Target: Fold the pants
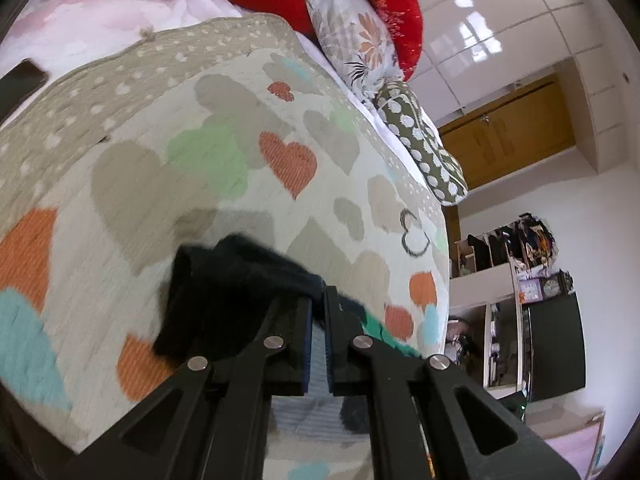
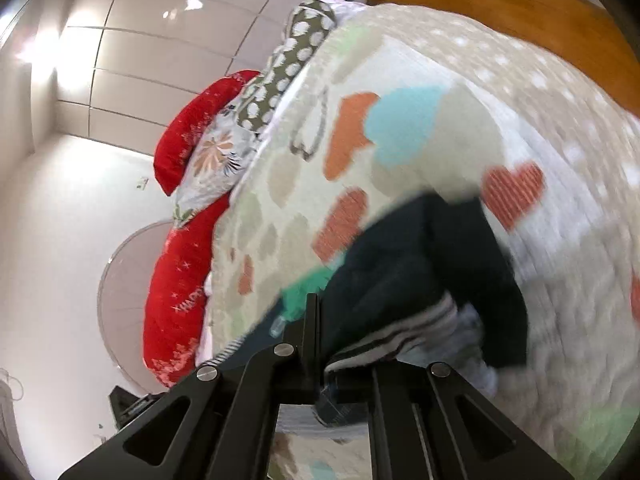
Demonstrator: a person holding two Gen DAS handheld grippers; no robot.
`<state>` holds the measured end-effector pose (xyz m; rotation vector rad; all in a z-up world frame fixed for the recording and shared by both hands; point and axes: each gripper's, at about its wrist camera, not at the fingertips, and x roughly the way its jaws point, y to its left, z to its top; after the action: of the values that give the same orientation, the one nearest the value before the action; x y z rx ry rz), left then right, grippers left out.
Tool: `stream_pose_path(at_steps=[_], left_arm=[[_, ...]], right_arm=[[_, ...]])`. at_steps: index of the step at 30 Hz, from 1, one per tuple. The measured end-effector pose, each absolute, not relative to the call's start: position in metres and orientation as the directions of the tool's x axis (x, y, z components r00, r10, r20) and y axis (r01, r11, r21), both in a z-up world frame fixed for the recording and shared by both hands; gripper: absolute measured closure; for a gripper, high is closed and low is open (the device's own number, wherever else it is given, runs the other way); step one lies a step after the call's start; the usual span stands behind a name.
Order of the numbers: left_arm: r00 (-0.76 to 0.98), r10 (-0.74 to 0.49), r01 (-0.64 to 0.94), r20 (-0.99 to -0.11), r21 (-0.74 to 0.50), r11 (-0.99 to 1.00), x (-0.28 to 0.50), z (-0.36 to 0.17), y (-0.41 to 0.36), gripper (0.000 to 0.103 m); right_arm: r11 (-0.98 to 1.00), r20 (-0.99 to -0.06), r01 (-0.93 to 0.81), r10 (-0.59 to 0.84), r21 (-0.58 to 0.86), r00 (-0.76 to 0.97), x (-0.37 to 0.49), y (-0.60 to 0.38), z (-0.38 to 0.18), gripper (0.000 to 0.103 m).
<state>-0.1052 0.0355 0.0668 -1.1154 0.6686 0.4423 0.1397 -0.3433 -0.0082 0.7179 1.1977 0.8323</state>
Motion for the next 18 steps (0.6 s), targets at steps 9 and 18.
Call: stream_pose_path(at_steps=[9,18], left_arm=[[0.548,0.064,-0.761,-0.834,-0.466,0.451,0.043,0.032,0.119,0.095],[0.69,-0.051,-0.632,-0.722,-0.635,0.444,-0.005,0.049,0.119,0.047]], right_arm=[[0.647,-0.629,-0.304,0.759,0.699,0.167,0.252,-0.232,0.001,0.065],[0.725,-0.662,-0.267,0.689,0.635,0.295,0.272,-0.264,0.004,0.036]])
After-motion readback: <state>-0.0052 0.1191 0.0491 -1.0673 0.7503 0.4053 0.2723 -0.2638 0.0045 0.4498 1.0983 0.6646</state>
